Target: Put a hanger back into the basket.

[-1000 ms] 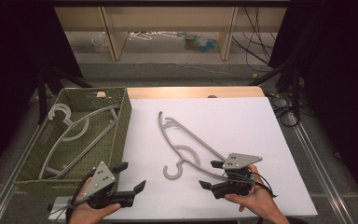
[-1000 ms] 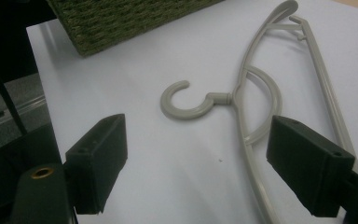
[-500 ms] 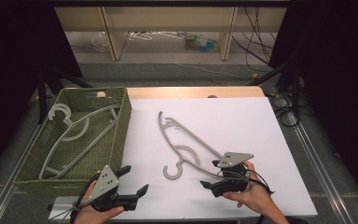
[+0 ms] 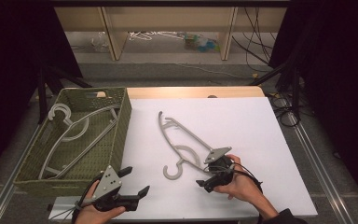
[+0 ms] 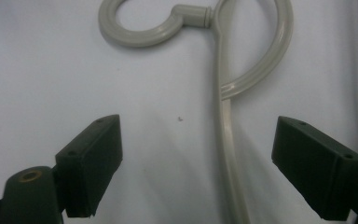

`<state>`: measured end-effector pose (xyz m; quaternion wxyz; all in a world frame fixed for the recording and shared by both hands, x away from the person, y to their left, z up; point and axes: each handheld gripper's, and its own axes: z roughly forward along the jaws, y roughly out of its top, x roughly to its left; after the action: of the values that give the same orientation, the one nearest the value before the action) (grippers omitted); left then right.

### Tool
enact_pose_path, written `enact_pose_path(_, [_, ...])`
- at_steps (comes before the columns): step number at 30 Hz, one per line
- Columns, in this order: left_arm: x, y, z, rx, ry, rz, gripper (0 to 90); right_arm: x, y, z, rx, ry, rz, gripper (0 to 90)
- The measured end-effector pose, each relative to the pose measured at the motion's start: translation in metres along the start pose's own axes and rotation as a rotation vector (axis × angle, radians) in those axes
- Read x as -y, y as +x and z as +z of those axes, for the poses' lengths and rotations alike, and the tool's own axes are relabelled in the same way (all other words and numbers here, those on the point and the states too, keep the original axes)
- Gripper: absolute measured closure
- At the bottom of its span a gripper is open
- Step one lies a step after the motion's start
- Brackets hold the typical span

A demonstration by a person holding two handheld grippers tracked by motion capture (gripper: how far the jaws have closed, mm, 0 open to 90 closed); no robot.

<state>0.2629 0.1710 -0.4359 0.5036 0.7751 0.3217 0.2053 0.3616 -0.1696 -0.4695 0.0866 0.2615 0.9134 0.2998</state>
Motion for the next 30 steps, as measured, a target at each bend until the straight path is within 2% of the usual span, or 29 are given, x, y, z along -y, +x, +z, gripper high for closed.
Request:
enact_pose_path(4, [0.000,0.001,0.000,-0.001,-0.006,-0.010,17.1,-0.005,-0.005,0.008,-0.009,0.040,-0.004,17.7])
enact_pose_path(5, [0.000,0.001,0.000,0.000,0.003,0.001,17.1,-0.006,-0.006,0.010,-0.013,0.044,-0.008,20.1])
enact_pose_path(6, [0.000,0.001,0.000,-0.001,0.006,0.001,17.2,-0.007,-0.007,0.012,-0.017,0.062,-0.002,27.1])
enact_pose_path(7, [0.001,0.000,0.001,0.006,0.001,-0.008,17.3,-0.008,-0.008,0.012,-0.012,0.075,-0.009,30.0])
enact_pose_path(8, [0.001,0.001,0.001,-0.001,0.012,0.010,17.5,-0.009,-0.009,0.013,-0.012,0.077,-0.015,31.9])
enact_pose_path(10, [0.001,-0.001,0.002,0.018,0.023,0.008,17.5,-0.012,-0.011,0.015,-0.030,0.089,-0.029,36.9])
enact_pose_path(12, [0.001,-0.002,0.003,0.030,0.016,0.004,17.7,-0.015,-0.012,0.015,-0.021,0.110,-0.051,42.9])
enact_pose_path(14, [0.001,-0.003,0.003,0.030,0.027,0.010,18.1,-0.017,-0.013,0.015,-0.026,0.116,-0.045,48.4])
enact_pose_path(15, [0.001,-0.002,0.003,0.032,0.026,0.028,18.2,-0.018,-0.014,0.015,-0.024,0.121,-0.037,51.2])
enact_pose_path(17, [0.001,-0.003,0.003,0.031,0.026,0.011,18.3,-0.018,-0.017,0.015,-0.028,0.124,-0.032,57.3])
enact_pose_path(19, [0.001,-0.002,0.003,0.025,0.026,0.024,18.5,-0.019,-0.020,0.015,-0.025,0.128,-0.023,62.9])
enact_pose_path(23, [0.001,0.000,0.003,0.024,0.029,0.032,19.0,-0.022,-0.020,0.015,-0.016,0.151,-0.026,65.4])
enact_pose_path(25, [0.002,-0.001,0.003,0.022,0.030,0.018,19.0,-0.023,-0.019,0.016,-0.006,0.158,-0.028,65.4])
enact_pose_path(28, [0.001,-0.002,0.003,0.028,0.032,0.022,19.0,-0.024,-0.020,0.016,-0.018,0.172,0.000,65.4])
enact_pose_path(30, [0.002,-0.003,0.004,0.031,0.033,0.021,19.0,-0.025,-0.019,0.017,-0.008,0.177,-0.031,65.8])
